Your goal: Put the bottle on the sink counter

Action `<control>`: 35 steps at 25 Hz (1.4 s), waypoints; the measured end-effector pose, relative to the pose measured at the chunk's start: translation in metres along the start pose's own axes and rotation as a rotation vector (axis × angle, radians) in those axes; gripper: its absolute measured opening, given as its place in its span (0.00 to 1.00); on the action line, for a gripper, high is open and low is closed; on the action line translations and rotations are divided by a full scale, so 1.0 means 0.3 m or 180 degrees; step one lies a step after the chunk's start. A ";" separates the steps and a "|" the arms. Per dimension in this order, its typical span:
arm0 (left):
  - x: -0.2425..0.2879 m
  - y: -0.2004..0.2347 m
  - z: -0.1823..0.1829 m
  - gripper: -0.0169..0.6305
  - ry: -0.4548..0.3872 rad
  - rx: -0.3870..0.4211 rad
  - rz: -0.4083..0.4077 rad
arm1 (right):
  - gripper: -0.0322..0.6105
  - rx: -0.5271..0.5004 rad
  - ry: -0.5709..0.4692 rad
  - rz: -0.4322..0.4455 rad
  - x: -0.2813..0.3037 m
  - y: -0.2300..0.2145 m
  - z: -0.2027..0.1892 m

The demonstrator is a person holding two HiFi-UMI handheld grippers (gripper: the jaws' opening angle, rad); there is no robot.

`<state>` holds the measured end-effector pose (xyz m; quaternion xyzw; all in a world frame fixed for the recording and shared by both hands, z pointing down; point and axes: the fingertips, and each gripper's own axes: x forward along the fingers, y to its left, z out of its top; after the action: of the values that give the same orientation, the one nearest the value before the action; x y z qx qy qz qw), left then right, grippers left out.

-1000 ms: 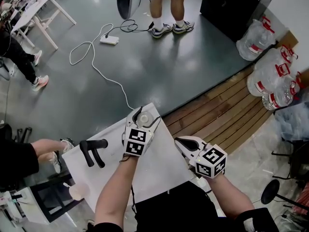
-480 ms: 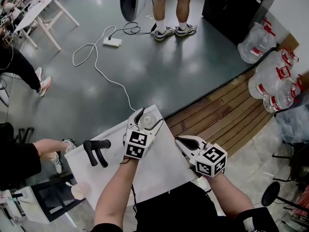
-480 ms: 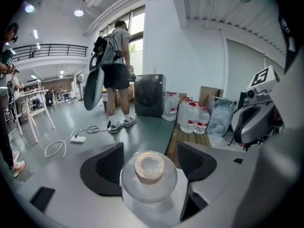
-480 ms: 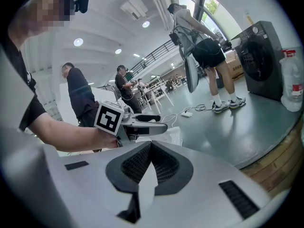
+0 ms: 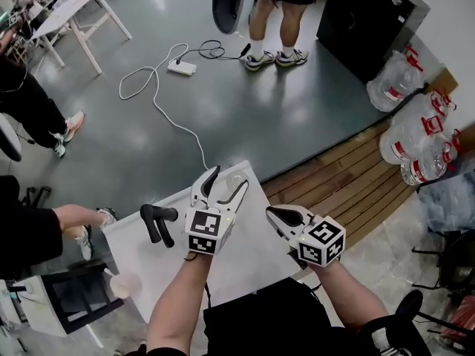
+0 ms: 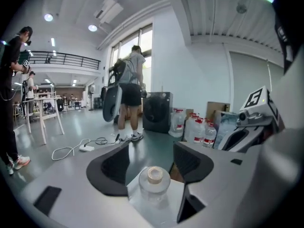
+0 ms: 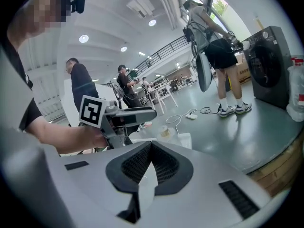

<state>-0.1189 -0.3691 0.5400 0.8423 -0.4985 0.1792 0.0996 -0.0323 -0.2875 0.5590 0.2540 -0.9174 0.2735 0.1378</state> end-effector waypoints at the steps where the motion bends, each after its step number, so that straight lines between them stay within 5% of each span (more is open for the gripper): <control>1: -0.042 -0.003 0.034 0.42 -0.0098 -0.0010 0.0007 | 0.07 -0.0023 -0.0006 0.0003 0.001 0.017 0.012; 3: -0.132 -0.022 0.091 0.21 -0.0263 -0.0011 -0.0038 | 0.07 -0.0064 -0.0027 0.0004 0.001 0.056 0.039; 7: -0.331 -0.067 0.157 0.06 -0.0434 0.0035 -0.0232 | 0.07 -0.0160 -0.0095 0.0027 -0.002 0.183 0.088; 18: -0.901 -0.085 0.149 0.04 -0.0556 -0.0207 -0.0199 | 0.07 -0.0453 -0.0194 0.0118 -0.054 0.578 0.103; 29: -1.340 -0.002 0.000 0.04 -0.0701 -0.0443 0.0282 | 0.07 -0.0703 -0.0073 0.0193 -0.062 0.894 0.014; 35: -1.468 0.053 -0.009 0.04 -0.0746 -0.0573 0.0588 | 0.07 -0.0844 -0.0140 0.0415 -0.035 0.976 0.087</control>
<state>-0.3265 -0.0216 0.3656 0.7957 -0.5960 0.0428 0.0990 -0.1849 -0.0870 0.4072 0.1794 -0.9629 0.1527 0.1319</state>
